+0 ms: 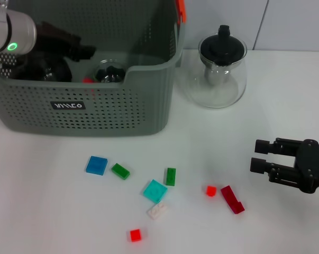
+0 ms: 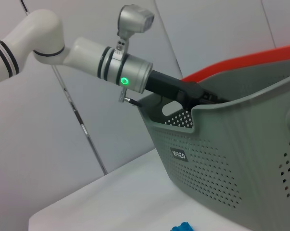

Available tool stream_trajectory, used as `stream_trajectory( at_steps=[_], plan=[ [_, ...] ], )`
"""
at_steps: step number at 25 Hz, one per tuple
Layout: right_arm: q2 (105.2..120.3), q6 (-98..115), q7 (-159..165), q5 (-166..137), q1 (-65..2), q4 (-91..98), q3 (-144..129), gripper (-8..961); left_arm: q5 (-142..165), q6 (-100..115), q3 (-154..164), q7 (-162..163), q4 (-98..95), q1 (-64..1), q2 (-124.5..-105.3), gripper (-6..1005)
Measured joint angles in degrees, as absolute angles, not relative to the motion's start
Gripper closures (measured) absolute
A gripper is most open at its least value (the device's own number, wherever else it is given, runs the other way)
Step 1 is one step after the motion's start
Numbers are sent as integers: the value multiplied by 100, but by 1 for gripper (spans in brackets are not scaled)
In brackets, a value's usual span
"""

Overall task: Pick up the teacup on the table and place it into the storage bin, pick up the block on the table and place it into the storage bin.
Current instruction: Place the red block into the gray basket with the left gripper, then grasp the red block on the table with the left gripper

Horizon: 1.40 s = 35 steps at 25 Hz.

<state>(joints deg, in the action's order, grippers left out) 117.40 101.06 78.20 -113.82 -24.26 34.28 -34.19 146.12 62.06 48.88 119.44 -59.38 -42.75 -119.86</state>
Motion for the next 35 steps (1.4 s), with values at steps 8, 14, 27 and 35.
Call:
stream_trajectory(
  at_steps=[8, 14, 27, 35],
  plan=[
    [11736, 10107, 7801, -11382, -2413, 3428, -3383, 370, 11536, 7214, 3665, 10915, -6191, -3403, -12074, 437],
    [11750, 10109, 7818, -11382, -2424, 3421, -3377, 370, 7830, 9896, 2576, 8578, -4738, -2486, -11851, 230],
    [11744, 10091, 7934, -11382, -2450, 3418, -3426, 369, 11396, 10819, 2287, 5829, -4798, -1360, -12394, 103],
    [11746, 10030, 7937, -11382, -2429, 3415, -3428, 369, 12470, 10370, 2977, 5550, -4184, -1497, -12441, 126]
  ],
)
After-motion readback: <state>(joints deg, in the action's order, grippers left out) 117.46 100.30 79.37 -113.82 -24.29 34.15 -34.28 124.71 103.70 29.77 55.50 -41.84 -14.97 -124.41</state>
